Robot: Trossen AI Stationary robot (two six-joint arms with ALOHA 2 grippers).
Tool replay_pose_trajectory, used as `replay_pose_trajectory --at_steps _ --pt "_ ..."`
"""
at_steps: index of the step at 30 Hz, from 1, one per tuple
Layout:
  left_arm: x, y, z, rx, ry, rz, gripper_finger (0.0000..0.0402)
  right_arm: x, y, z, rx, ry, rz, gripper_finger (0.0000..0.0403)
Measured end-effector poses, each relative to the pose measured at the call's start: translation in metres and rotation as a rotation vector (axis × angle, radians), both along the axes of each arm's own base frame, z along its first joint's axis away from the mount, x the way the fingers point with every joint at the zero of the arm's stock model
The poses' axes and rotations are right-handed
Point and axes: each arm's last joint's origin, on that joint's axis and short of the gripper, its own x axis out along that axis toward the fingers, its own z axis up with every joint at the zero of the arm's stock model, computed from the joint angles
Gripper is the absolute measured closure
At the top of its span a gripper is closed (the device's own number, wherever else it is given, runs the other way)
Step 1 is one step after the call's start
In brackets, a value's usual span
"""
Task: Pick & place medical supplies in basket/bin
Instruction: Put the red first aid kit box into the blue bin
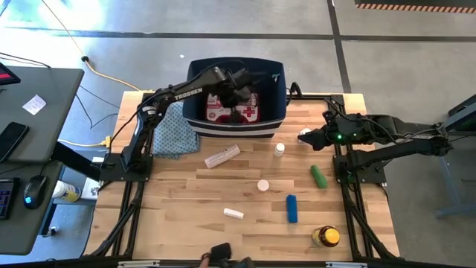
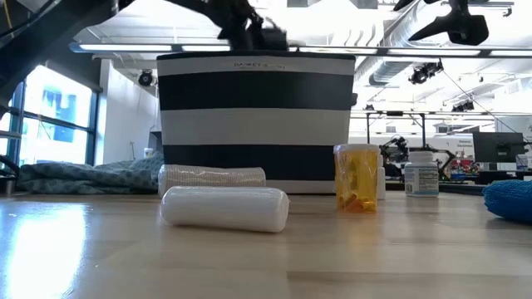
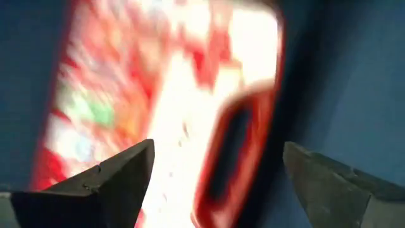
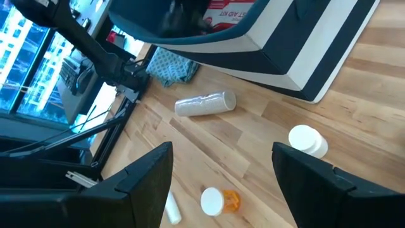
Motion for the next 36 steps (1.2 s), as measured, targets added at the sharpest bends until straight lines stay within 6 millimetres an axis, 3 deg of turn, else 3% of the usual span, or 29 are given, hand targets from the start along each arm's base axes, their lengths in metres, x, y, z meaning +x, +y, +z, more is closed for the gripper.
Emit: replay_pose_trajectory --at_steps 5,8,19,25,30,33,36 --pt "0.026 0.010 0.028 0.166 -0.331 -0.012 0.0052 0.000 -0.001 0.000 0.007 -0.006 -0.028 0.0144" --pt "0.036 0.016 0.028 0.209 -0.432 -0.018 0.0085 0.000 0.000 0.000 0.041 -0.011 -0.022 0.0144" --pt "0.066 0.023 -0.029 0.207 -0.432 -0.246 0.0269 0.000 0.000 0.000 0.087 -0.020 -0.029 0.0143" --pt "0.075 0.025 -0.053 0.109 -0.449 -0.305 0.0375 0.000 0.001 0.000 0.103 -0.023 -0.035 0.0144" --pt "0.075 0.025 -0.078 0.072 -0.347 -0.298 0.0363 0.000 0.001 -0.001 0.103 -0.018 -0.036 0.0144" --pt "0.071 0.026 -0.082 0.118 -0.256 -0.294 0.0332 -0.001 0.000 -0.002 0.102 -0.002 -0.041 0.0144" --pt "0.069 0.026 -0.083 0.174 -0.193 -0.274 0.0331 -0.002 0.000 -0.004 0.099 0.021 -0.045 0.0144"
